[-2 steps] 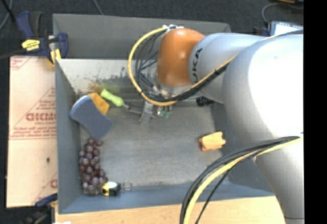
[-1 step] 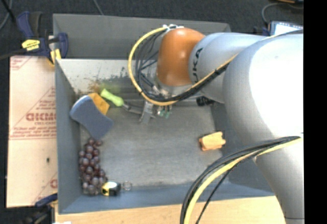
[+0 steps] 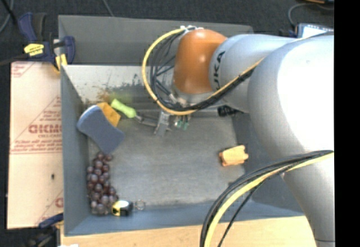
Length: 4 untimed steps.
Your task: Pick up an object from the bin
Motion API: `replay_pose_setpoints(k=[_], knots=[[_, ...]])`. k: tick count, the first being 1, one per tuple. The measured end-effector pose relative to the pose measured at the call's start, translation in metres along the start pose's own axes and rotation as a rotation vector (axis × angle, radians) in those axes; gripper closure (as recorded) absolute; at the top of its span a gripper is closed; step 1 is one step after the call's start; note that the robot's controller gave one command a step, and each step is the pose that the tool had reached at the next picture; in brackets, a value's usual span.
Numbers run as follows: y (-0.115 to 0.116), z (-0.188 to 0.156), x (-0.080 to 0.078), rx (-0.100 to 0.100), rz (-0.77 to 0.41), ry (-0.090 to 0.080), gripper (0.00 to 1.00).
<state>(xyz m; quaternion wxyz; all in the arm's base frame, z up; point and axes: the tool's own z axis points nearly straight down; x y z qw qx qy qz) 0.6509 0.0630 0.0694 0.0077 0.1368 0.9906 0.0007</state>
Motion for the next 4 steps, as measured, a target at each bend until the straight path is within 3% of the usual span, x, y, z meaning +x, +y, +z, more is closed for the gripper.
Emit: replay_pose_setpoints(k=[1,3,4], knots=[[0.0,-0.017,0.001,0.001,0.0,0.003,1.0],[0.0,-0.038,-0.002,-0.002,0.001,-0.006,1.0],[-0.001,-0.045,-0.001,-0.001,0.001,-0.001,1.0]])
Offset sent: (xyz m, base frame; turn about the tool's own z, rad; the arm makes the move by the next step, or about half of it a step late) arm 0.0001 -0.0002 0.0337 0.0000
